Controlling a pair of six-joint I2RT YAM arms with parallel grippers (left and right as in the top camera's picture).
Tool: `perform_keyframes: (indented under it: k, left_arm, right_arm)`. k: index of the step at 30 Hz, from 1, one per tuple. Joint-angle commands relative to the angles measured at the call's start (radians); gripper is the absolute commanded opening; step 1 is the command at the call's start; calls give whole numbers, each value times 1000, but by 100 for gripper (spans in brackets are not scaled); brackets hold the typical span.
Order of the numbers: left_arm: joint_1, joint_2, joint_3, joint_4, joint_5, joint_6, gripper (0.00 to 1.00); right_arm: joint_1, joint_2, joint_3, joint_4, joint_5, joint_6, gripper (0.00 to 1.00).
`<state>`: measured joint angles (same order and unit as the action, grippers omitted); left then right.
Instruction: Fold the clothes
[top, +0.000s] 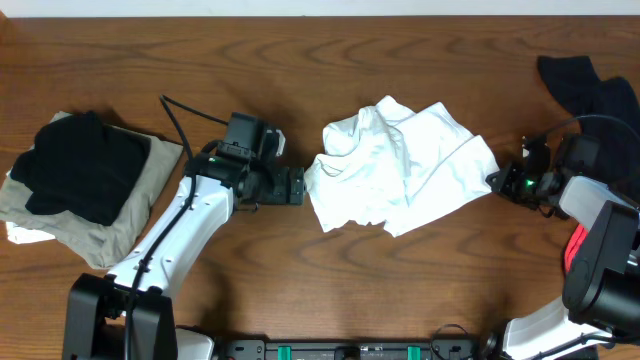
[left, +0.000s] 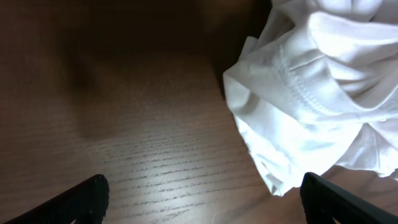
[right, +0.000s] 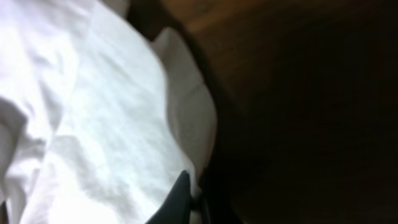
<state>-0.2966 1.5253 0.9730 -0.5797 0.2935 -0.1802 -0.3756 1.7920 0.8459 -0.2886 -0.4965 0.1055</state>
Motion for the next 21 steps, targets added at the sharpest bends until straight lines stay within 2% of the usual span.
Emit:
perform_keyframes:
  k: [1,7,14,21]
  left_arm:
    - [-26,2,10,11,13,3,98]
    - [-60,2,10,32,12,26,98]
    - [-65,2,10,44,13,57,98]
    - [-110,3,10,67,13,203,98]
  right_arm:
    - [23,43,-35,-16,43,2,1]
    - [23,-10,-24,-50,37,3,1]
    - [23,-234,44,-171,37,28,1]
    - [23,-415,101,-270,68,28,1]
